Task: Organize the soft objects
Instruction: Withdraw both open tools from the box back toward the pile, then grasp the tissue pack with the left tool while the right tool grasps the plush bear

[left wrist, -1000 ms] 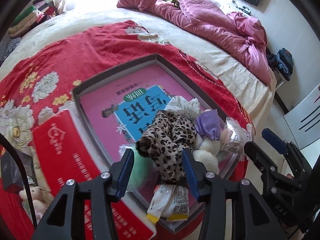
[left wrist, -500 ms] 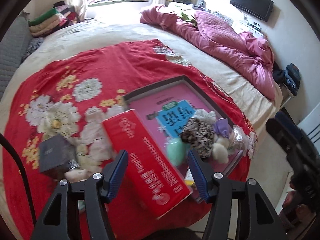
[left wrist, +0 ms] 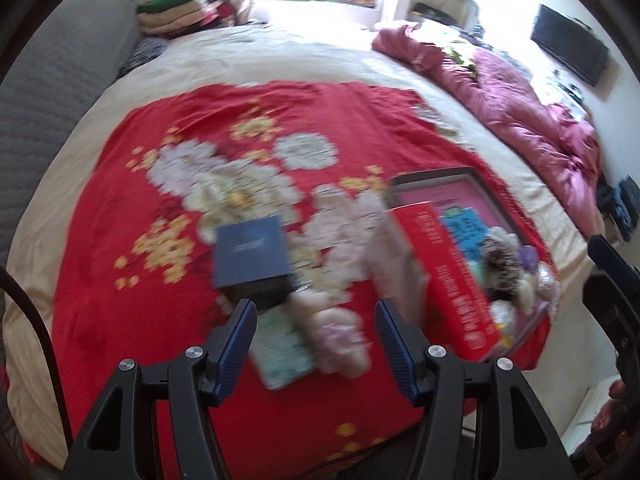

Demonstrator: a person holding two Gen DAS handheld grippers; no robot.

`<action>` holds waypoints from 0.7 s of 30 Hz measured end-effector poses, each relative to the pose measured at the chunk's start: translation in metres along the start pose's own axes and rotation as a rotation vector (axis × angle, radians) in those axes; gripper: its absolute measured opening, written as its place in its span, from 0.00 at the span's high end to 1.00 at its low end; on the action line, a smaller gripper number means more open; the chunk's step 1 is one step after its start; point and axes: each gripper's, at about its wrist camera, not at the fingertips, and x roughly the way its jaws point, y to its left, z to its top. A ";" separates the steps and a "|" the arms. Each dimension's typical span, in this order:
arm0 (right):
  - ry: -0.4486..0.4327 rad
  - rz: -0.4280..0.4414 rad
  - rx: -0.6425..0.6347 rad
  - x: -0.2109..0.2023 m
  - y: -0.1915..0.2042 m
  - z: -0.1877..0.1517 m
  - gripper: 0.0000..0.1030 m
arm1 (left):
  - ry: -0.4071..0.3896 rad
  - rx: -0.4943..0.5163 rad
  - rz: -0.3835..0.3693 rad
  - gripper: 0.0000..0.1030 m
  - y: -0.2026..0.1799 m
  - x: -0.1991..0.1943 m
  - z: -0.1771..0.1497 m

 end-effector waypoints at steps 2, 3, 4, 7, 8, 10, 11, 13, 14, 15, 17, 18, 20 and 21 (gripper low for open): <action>0.036 0.022 -0.017 0.011 0.015 -0.002 0.33 | 0.022 -0.035 0.007 0.41 0.018 0.006 -0.006; 0.061 0.032 -0.028 0.019 0.023 -0.004 0.33 | 0.032 -0.054 0.014 0.41 0.027 0.010 -0.009; 0.081 0.035 -0.035 0.025 0.030 -0.006 0.33 | 0.041 -0.069 0.018 0.41 0.035 0.014 -0.013; 0.139 0.052 -0.063 0.045 0.044 -0.013 0.33 | 0.078 -0.104 0.014 0.41 0.052 0.029 -0.023; 0.157 0.057 -0.078 0.051 0.049 -0.016 0.33 | 0.087 -0.113 0.008 0.41 0.057 0.033 -0.025; 0.189 0.059 -0.113 0.064 0.059 -0.021 0.33 | 0.114 -0.127 0.003 0.41 0.063 0.045 -0.031; 0.197 0.059 -0.124 0.069 0.062 -0.024 0.33 | 0.130 -0.134 0.002 0.41 0.065 0.051 -0.034; 0.242 0.063 -0.152 0.083 0.069 -0.030 0.33 | 0.159 -0.149 -0.014 0.41 0.067 0.063 -0.038; 0.260 0.064 -0.168 0.090 0.072 -0.033 0.33 | 0.166 -0.156 -0.020 0.41 0.068 0.067 -0.040; 0.273 0.064 -0.179 0.094 0.073 -0.035 0.33 | 0.179 -0.163 -0.026 0.41 0.070 0.073 -0.042; 0.309 0.062 -0.210 0.107 0.079 -0.042 0.33 | 0.194 -0.169 -0.037 0.41 0.072 0.082 -0.044; 0.334 0.065 -0.226 0.115 0.082 -0.047 0.33 | 0.203 -0.173 -0.039 0.41 0.073 0.086 -0.045; 0.370 0.060 -0.250 0.127 0.085 -0.053 0.33 | 0.211 -0.178 -0.050 0.41 0.075 0.092 -0.044; 0.385 0.056 -0.264 0.133 0.087 -0.056 0.33 | 0.218 -0.184 -0.056 0.41 0.076 0.095 -0.043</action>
